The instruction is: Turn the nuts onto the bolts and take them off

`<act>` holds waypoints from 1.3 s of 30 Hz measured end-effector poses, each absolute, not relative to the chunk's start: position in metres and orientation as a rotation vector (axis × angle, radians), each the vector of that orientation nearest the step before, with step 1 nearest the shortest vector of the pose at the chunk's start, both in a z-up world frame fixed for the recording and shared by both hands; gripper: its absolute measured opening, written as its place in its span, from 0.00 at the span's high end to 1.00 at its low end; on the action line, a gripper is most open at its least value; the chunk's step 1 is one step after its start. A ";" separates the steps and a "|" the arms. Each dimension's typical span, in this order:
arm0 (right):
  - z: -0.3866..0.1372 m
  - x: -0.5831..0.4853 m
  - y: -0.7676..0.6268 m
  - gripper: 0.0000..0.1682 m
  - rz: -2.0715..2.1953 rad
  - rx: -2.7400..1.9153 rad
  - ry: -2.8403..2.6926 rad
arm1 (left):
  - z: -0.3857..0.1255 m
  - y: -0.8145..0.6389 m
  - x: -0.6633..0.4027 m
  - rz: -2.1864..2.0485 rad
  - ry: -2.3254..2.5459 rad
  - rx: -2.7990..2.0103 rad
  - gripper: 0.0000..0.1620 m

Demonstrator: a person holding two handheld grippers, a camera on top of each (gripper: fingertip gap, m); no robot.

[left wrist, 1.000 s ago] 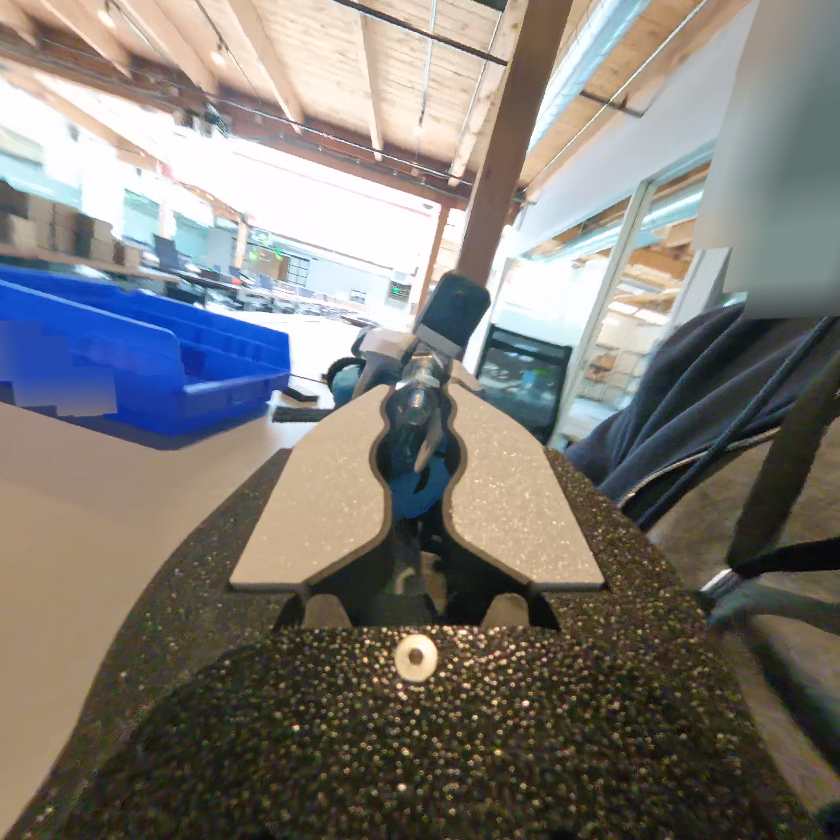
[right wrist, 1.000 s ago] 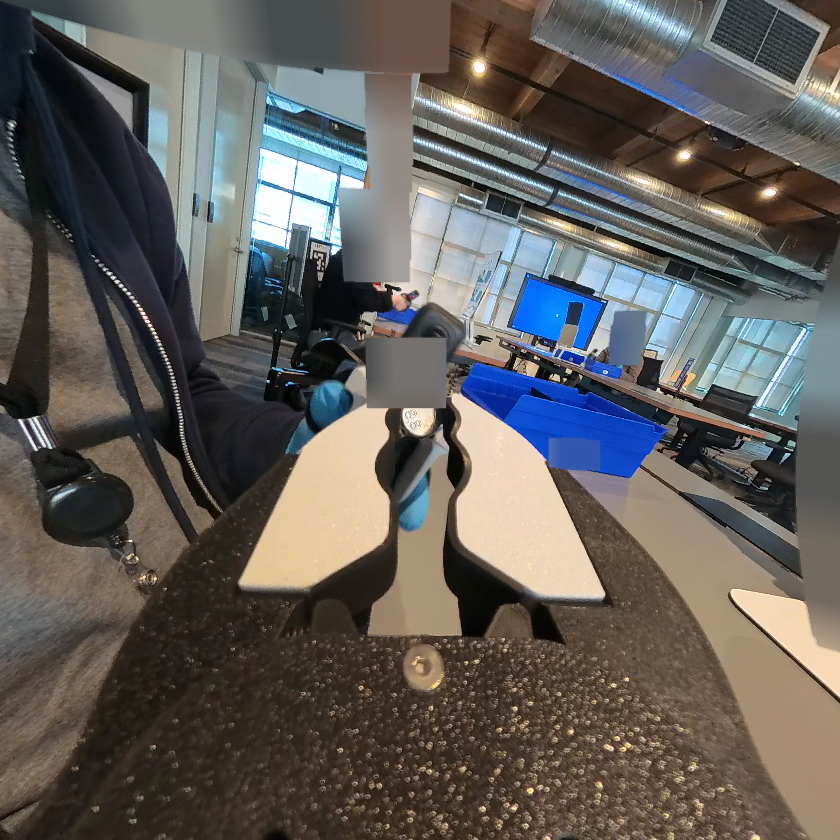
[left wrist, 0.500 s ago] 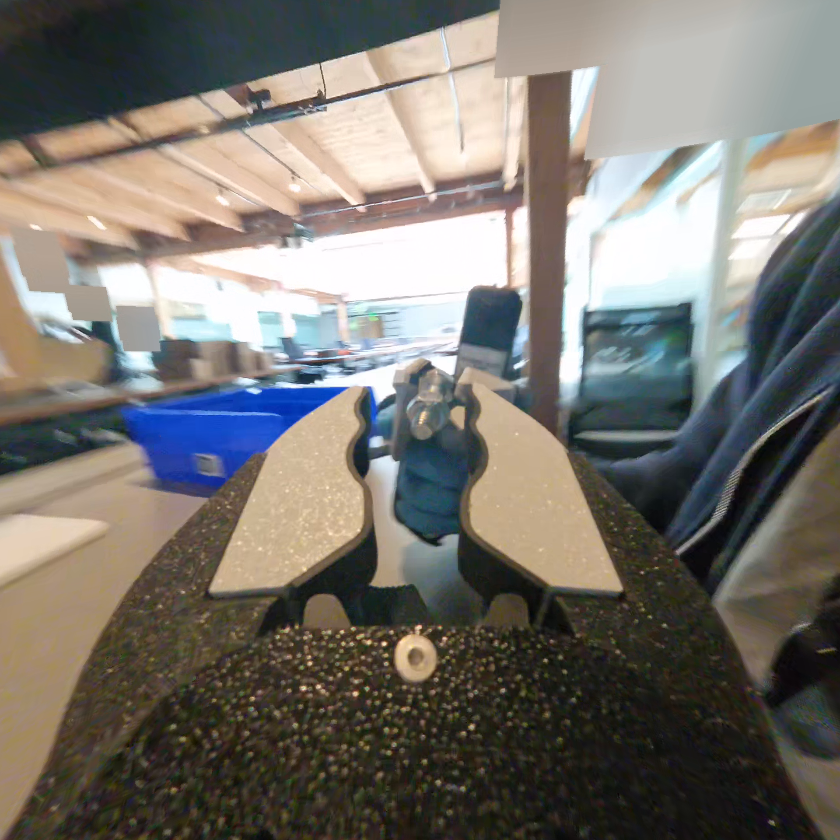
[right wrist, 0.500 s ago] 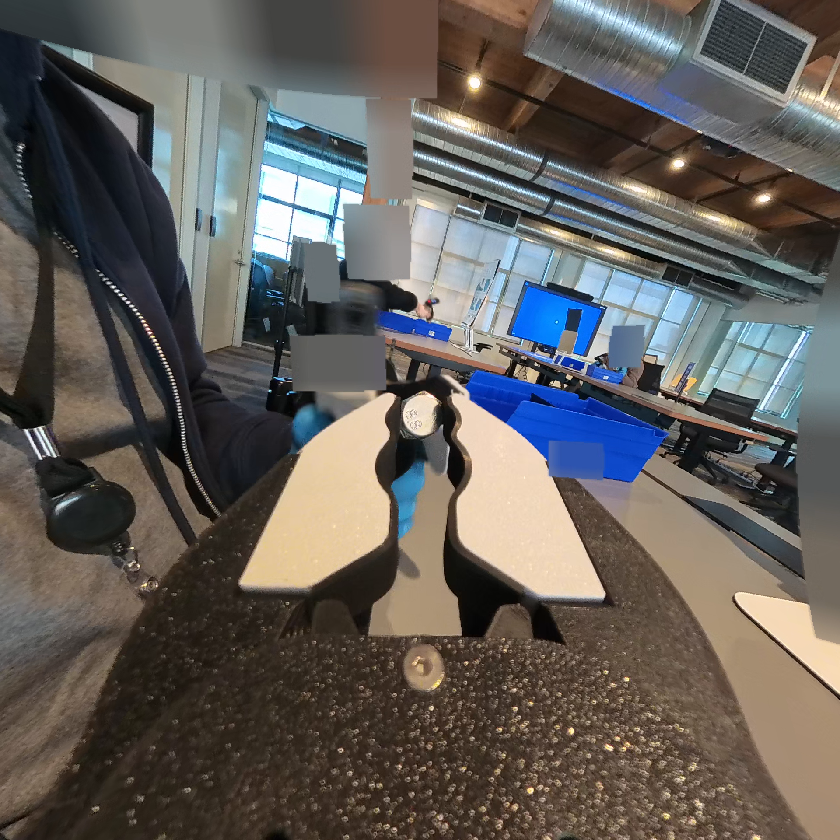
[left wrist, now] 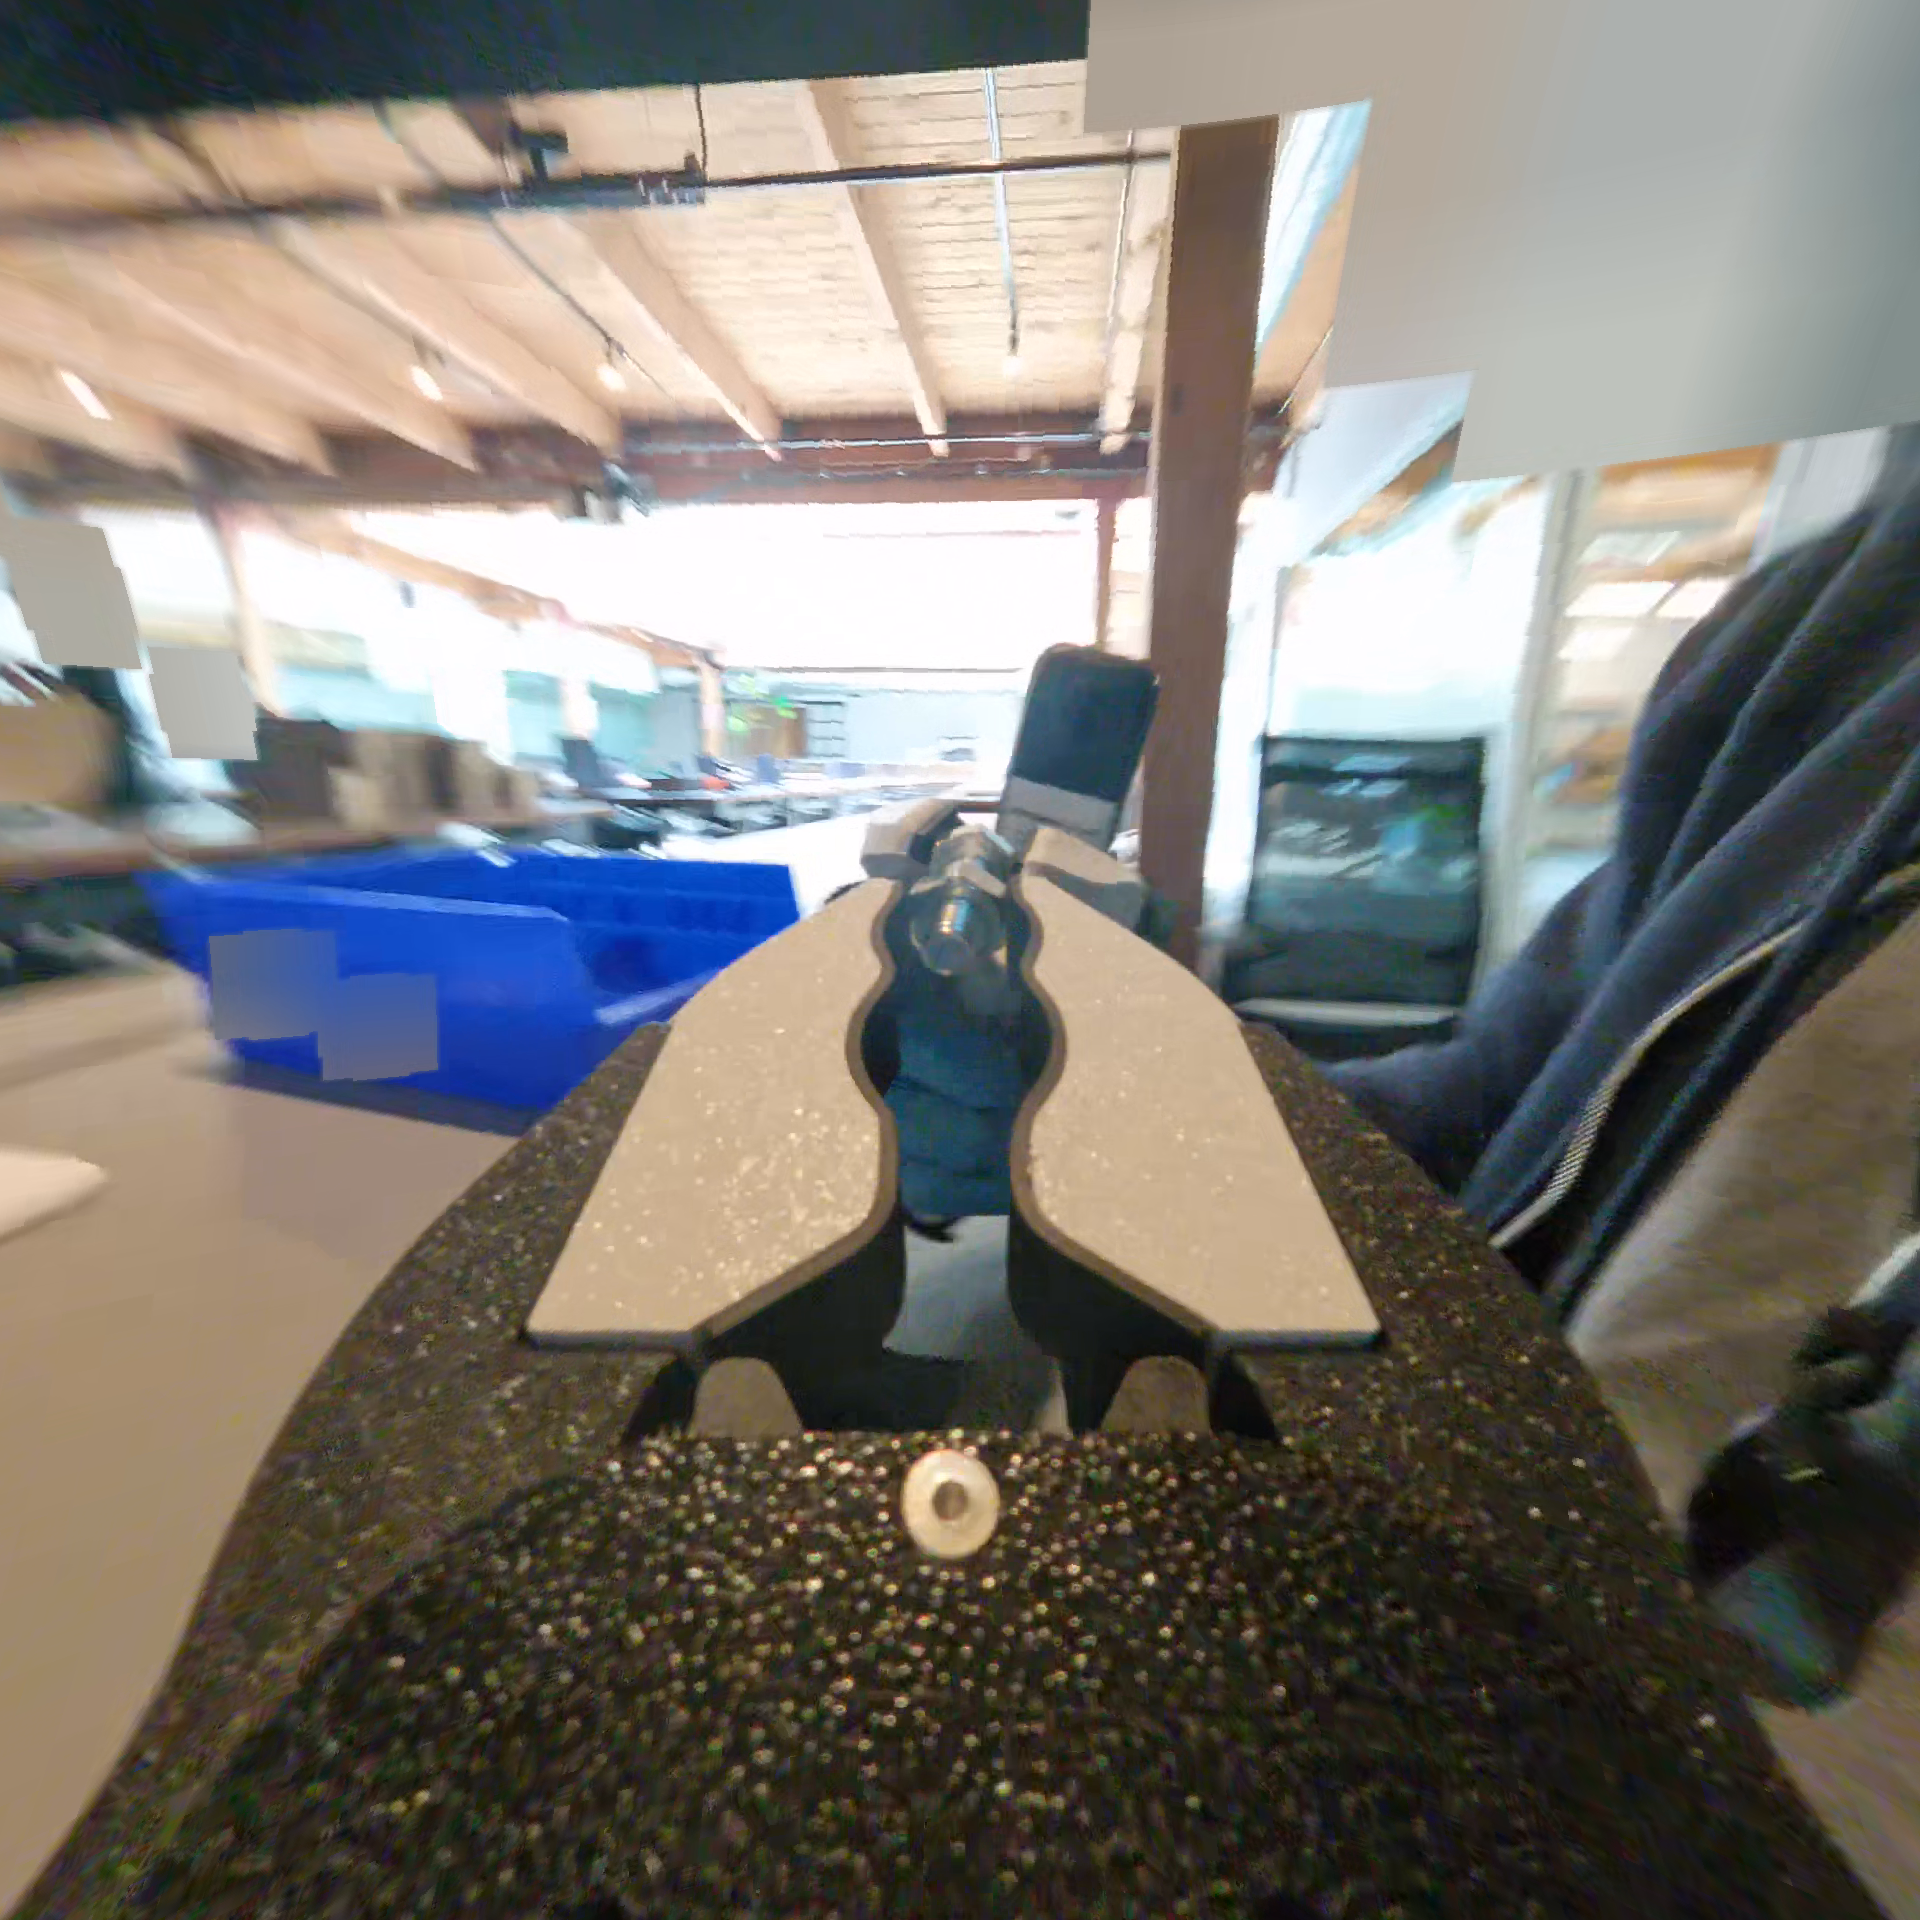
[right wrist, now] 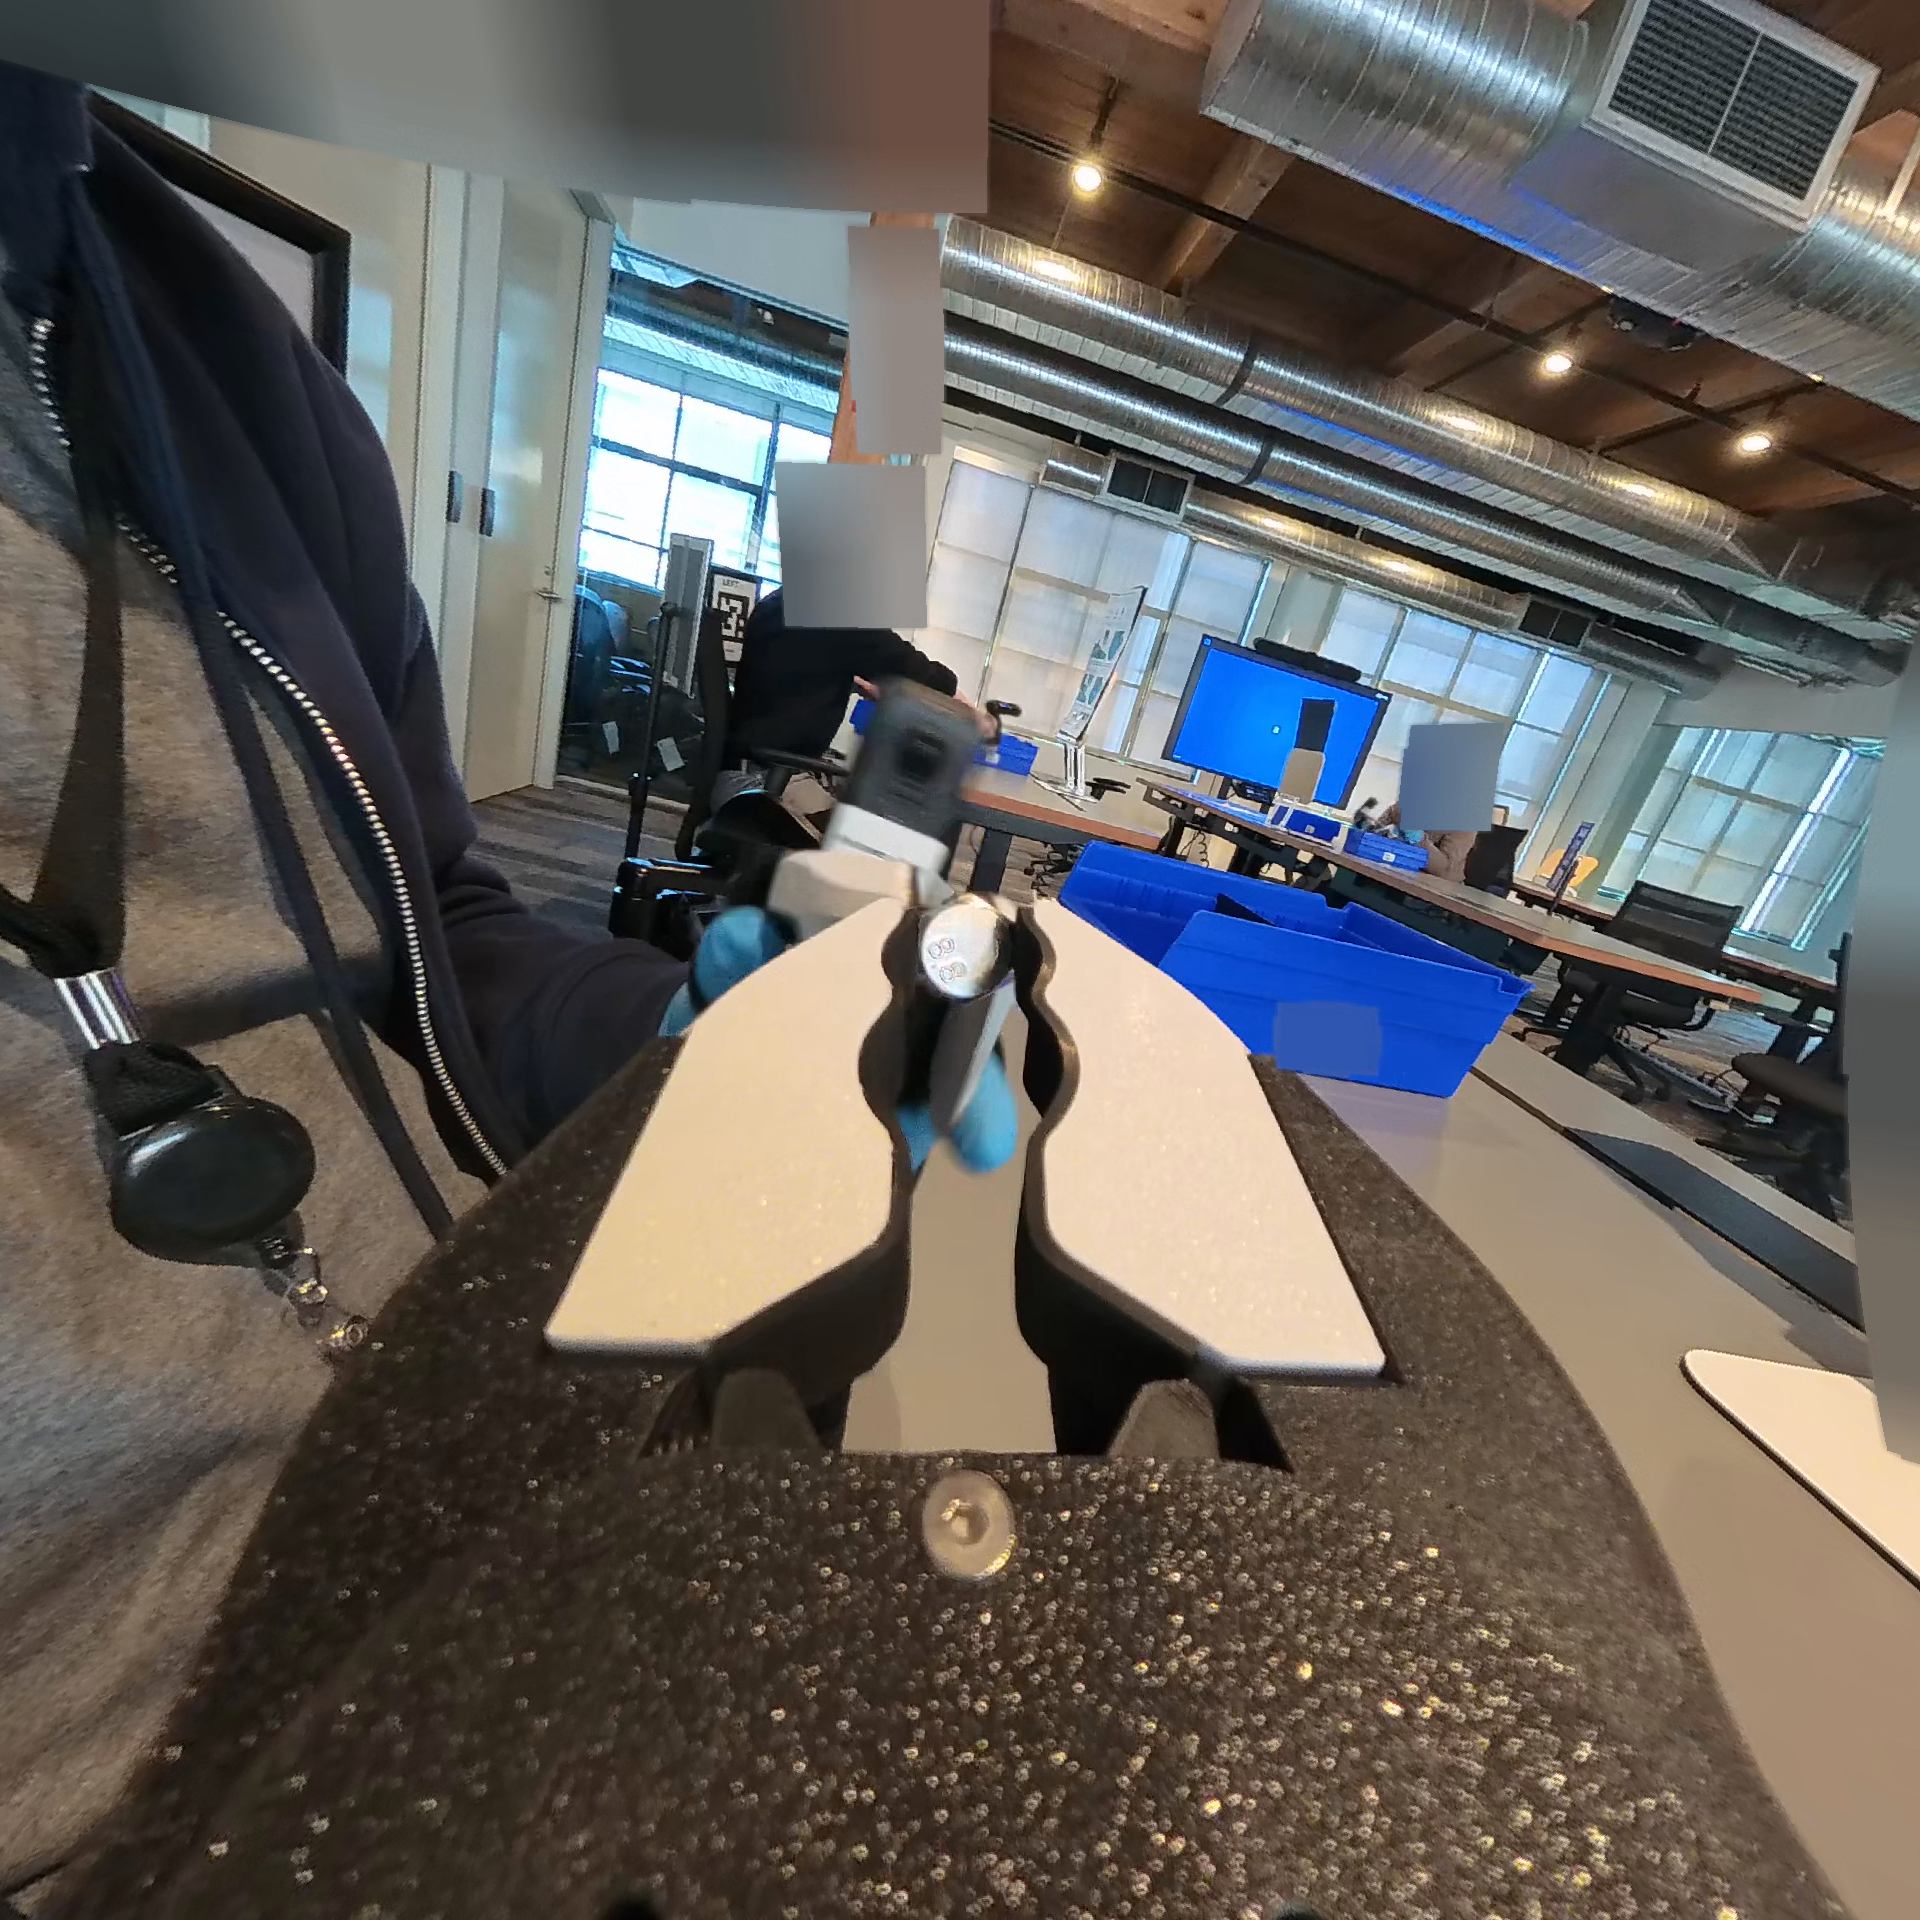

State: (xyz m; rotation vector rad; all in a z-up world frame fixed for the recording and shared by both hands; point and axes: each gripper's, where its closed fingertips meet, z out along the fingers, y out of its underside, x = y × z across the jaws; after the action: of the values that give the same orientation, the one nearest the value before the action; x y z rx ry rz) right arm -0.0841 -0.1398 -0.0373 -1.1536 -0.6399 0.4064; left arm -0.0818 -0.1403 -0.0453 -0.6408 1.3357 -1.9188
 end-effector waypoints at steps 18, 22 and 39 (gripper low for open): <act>-0.036 -0.083 -0.140 0.90 0.407 -1.146 -0.633 | -0.044 -0.133 -0.082 -2.209 1.326 -0.810 0.78; -0.036 -0.083 -0.140 0.90 0.408 -1.149 -0.635 | -0.049 -0.142 -0.081 -2.244 1.367 -0.836 0.83; -0.034 -0.083 -0.142 0.90 0.417 -1.134 -0.630 | -0.040 -0.140 -0.085 -1.657 1.290 -0.507 0.80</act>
State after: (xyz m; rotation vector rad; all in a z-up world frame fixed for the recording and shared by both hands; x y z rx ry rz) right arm -0.0828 -0.1421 -0.0339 -1.1342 -0.6298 0.4173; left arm -0.0845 -0.1404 -0.0399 -0.5071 1.2904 -1.6570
